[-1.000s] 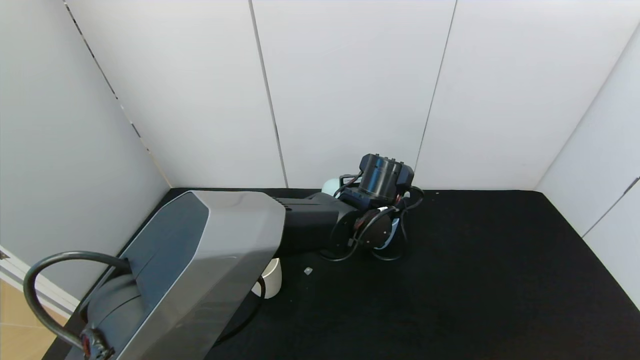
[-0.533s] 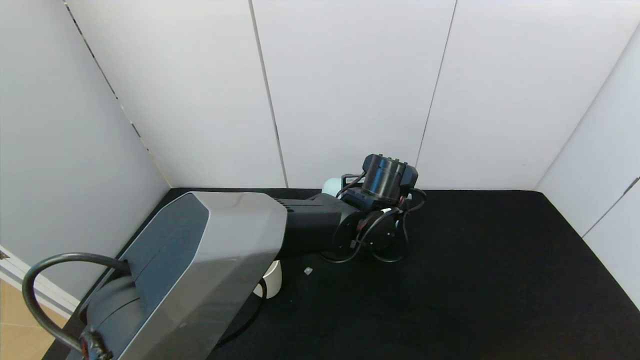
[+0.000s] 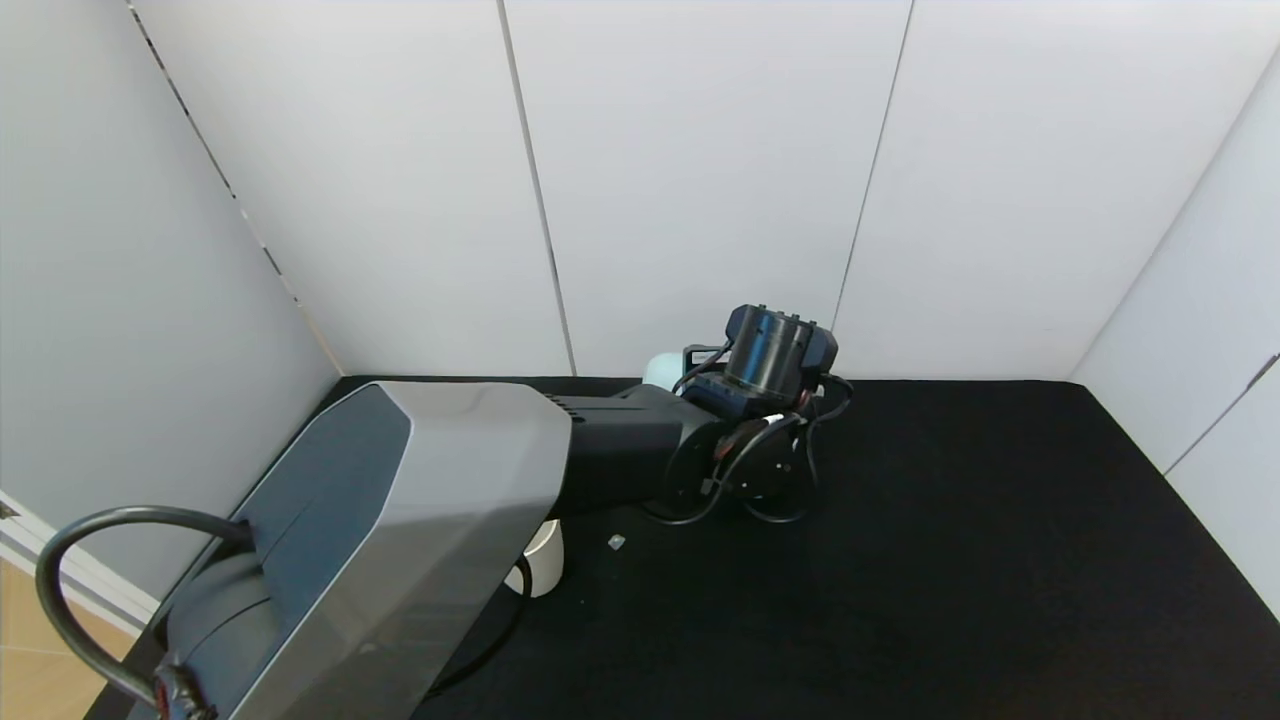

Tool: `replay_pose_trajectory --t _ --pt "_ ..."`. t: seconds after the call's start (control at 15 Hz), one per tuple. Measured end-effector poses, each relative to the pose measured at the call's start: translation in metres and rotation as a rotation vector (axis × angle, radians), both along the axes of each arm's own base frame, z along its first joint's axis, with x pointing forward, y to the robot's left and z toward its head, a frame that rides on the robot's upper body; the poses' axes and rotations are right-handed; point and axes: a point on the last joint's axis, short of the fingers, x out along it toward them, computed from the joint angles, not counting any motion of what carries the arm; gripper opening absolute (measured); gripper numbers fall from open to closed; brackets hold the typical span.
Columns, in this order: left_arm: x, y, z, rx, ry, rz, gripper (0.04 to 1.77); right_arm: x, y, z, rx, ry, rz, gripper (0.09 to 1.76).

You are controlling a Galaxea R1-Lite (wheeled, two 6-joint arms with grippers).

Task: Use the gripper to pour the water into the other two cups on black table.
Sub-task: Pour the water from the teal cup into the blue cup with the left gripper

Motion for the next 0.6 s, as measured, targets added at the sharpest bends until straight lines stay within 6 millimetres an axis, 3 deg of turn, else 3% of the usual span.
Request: replay_pose_trajectory --t 0.6 --pt "0.0028 -0.0009 0.0027 -0.141 -0.067 0.010 1.17 0.0000 0.0000 0.0000 0.000 0.000 -0.001 1.71"
